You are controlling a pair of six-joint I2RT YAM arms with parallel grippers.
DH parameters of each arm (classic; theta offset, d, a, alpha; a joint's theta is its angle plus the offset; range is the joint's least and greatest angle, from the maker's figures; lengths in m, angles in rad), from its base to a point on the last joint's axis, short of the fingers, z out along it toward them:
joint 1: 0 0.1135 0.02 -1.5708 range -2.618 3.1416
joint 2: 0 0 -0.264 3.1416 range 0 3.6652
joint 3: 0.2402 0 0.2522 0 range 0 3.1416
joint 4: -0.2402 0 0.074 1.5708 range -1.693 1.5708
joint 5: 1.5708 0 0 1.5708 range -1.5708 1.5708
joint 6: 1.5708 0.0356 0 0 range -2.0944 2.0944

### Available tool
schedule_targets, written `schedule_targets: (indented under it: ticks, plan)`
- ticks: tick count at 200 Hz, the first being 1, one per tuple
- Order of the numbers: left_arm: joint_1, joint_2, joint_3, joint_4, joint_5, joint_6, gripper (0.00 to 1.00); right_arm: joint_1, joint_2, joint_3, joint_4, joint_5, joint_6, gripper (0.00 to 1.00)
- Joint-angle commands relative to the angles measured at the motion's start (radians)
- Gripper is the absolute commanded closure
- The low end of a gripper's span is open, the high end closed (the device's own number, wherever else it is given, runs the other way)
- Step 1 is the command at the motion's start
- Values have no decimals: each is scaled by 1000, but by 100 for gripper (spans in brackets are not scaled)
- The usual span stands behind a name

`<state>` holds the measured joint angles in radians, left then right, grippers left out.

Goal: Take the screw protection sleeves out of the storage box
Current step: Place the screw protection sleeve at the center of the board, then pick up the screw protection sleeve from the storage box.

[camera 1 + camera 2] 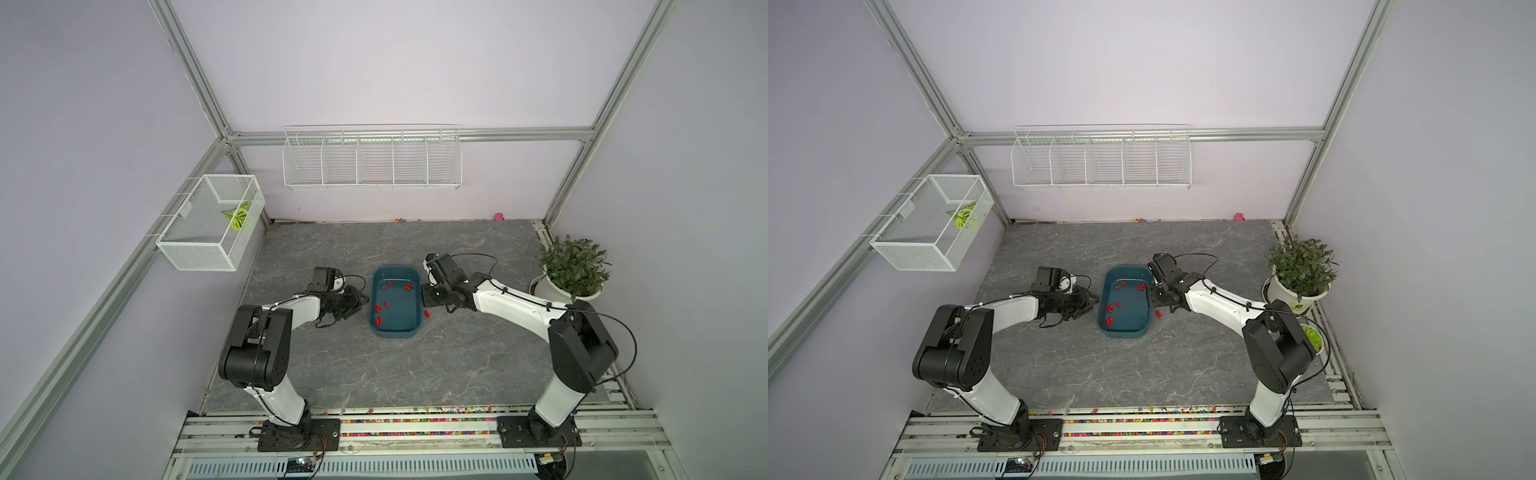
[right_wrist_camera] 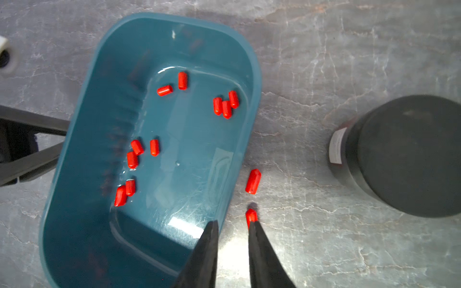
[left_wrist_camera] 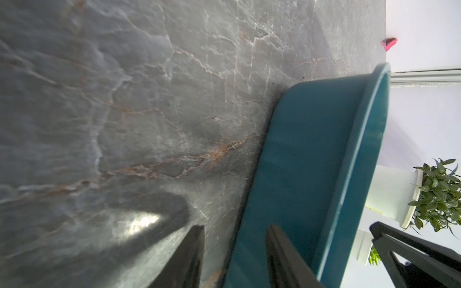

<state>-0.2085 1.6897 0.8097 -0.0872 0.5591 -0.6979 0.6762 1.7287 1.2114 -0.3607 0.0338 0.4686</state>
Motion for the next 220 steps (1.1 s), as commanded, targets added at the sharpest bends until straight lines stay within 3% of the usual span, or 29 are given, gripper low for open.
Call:
schedule_targets:
  ticks: [1,108,220]
  plan:
    - [1,19,23,2,15,9,53,29,-41,9,45,32,-54,73]
    - [3,12,19,4,16,12,53,99,183,246,9,-149,-97,76]
    - [2,6,14,11,17,12,53,109,382,399,-92,-212,-92,75]
